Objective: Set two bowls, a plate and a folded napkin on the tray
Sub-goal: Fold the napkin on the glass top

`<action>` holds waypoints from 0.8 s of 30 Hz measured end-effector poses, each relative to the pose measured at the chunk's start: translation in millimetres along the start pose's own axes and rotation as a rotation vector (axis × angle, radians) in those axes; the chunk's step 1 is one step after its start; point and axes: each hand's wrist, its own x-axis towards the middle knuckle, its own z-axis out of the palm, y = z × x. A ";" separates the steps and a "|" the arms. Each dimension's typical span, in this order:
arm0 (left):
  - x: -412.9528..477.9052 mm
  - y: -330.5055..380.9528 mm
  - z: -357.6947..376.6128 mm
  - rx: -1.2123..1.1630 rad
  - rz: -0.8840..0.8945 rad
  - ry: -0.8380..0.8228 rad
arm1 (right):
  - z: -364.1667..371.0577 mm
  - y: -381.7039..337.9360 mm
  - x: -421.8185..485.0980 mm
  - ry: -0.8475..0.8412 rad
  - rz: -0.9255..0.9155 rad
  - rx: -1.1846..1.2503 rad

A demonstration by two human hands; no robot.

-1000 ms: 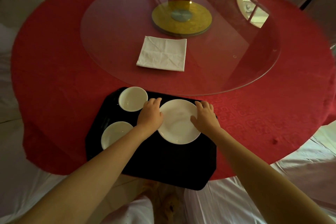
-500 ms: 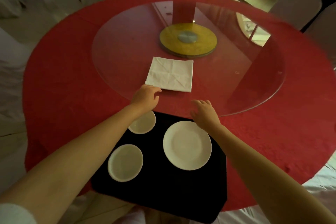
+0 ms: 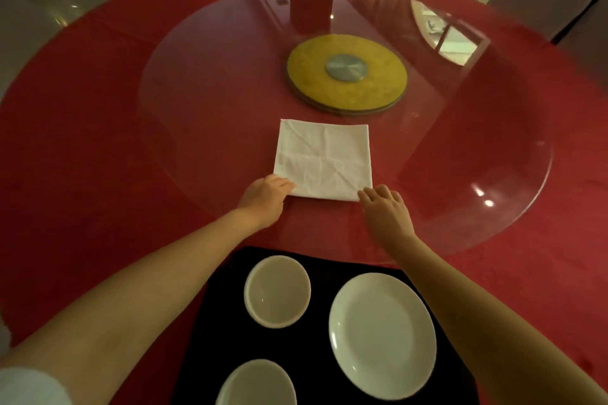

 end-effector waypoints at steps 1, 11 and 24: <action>3.6 -4.8 3.7 0.021 0.012 0.014 | 2.1 -0.7 5.1 -0.004 -0.001 -0.018; 14.6 -31.4 21.7 0.098 0.254 0.334 | 0.8 -14.4 23.8 0.135 -0.010 -0.148; -38.8 -27.3 25.3 0.033 0.367 0.463 | 21.1 -9.4 -33.2 0.263 0.084 0.176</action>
